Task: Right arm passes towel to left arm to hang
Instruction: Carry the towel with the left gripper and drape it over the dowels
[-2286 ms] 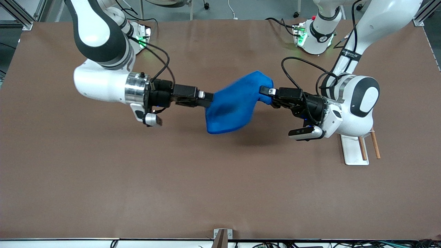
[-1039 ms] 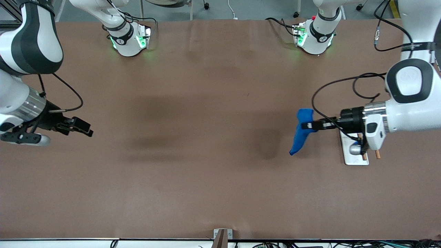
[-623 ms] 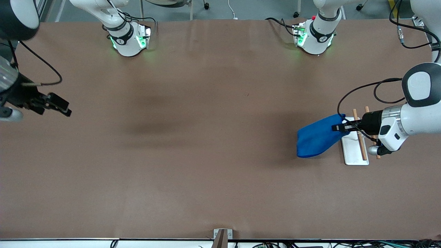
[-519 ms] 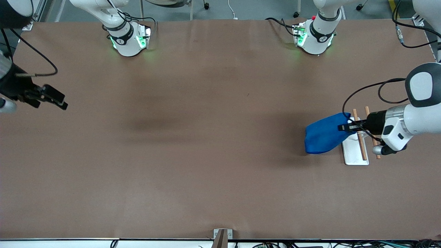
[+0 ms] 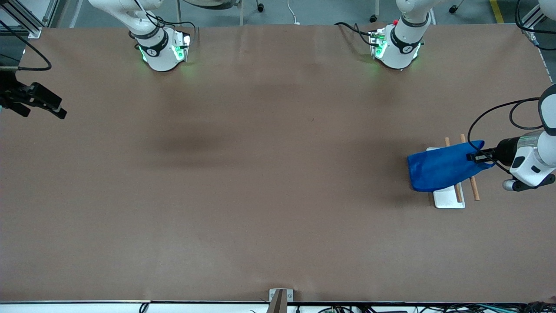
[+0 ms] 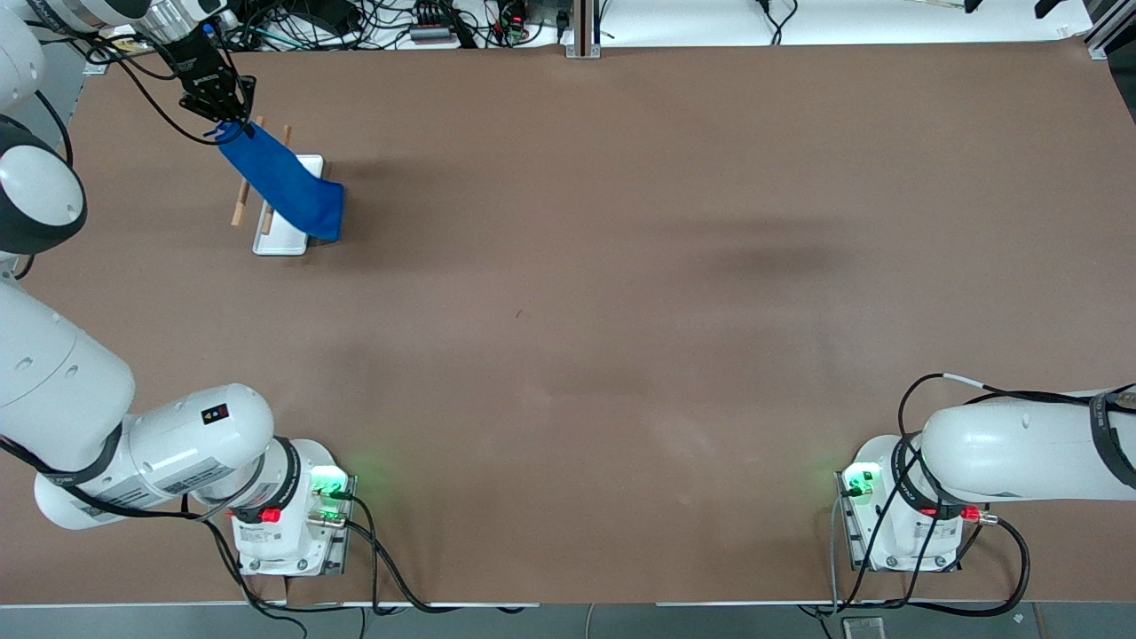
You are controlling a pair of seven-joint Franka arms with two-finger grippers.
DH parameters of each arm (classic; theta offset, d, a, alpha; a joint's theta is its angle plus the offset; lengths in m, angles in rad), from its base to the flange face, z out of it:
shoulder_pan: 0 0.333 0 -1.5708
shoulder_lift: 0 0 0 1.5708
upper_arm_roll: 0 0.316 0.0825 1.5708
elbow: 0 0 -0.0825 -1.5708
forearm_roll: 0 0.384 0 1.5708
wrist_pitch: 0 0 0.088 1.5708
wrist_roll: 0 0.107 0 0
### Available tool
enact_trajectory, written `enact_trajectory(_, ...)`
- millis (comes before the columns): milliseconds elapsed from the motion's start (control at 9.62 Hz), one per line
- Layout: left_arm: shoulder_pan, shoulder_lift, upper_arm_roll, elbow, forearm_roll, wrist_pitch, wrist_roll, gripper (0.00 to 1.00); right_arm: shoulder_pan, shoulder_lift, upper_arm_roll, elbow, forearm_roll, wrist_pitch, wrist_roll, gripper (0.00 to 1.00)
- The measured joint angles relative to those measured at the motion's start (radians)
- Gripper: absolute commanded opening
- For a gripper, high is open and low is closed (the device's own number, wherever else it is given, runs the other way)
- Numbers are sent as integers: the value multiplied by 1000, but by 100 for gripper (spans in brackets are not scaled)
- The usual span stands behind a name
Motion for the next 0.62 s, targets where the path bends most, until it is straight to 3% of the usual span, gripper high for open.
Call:
enact_trajectory(208,31,0,0,0,65,0,40,0,-2,6,1,51,0,-38,-5,100)
enact_trajectory(623,69,0,0,12,155,20,84,1,1,33,15,55,0,-88,-17,100)
